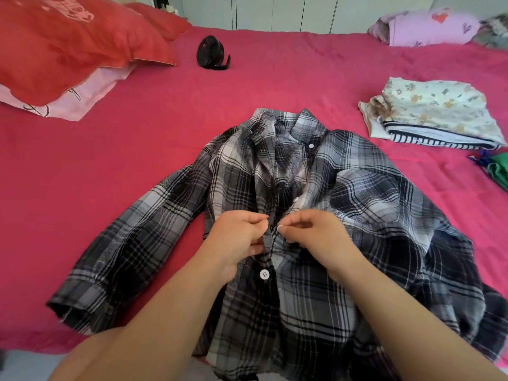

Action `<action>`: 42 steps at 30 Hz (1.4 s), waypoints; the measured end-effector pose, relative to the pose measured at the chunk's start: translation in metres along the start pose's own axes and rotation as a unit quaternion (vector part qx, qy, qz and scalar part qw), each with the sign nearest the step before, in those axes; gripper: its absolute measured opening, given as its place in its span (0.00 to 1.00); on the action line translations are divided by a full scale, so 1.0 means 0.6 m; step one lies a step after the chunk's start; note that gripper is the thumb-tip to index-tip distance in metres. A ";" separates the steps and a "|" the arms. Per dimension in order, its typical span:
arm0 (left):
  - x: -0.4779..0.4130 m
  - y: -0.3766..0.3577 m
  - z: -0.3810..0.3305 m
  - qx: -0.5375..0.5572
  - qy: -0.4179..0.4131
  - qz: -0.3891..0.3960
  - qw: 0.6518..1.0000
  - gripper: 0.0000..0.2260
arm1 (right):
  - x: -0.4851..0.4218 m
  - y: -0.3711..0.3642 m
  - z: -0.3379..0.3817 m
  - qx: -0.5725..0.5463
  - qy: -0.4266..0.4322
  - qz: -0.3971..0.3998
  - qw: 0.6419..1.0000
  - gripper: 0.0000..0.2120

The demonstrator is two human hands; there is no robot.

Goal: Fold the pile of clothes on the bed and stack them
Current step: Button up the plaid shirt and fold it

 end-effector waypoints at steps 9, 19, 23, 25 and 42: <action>0.009 -0.002 0.005 0.059 0.050 0.023 0.997 0.05 | 0.012 -0.013 -0.005 -0.140 -0.084 0.048 0.985 0.06; 0.008 0.002 -0.018 -0.053 -0.062 -0.029 0.996 0.06 | 0.006 -0.017 -0.008 -0.185 -0.097 0.060 0.976 0.07; 0.013 0.005 -0.038 -0.119 -0.149 -0.047 0.981 0.08 | 0.003 -0.017 -0.010 -0.199 -0.102 0.059 0.973 0.07; 0.017 0.004 -0.048 -0.155 -0.188 -0.054 0.968 0.09 | 0.003 -0.019 -0.010 -0.202 -0.104 0.060 0.972 0.07; 0.015 0.002 -0.058 -0.159 -0.214 -0.072 0.961 0.09 | -0.001 -0.023 -0.015 -0.218 -0.116 0.066 0.967 0.08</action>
Point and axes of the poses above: each hand's wrist, its own x-axis away from the middle knuckle, its own y-axis out of the back of the hand, z = x × y, the point moved 9 cm from there along -x, towards the middle knuckle, and after that the axes turned 12 degrees about -z, right-handed, at the moved point
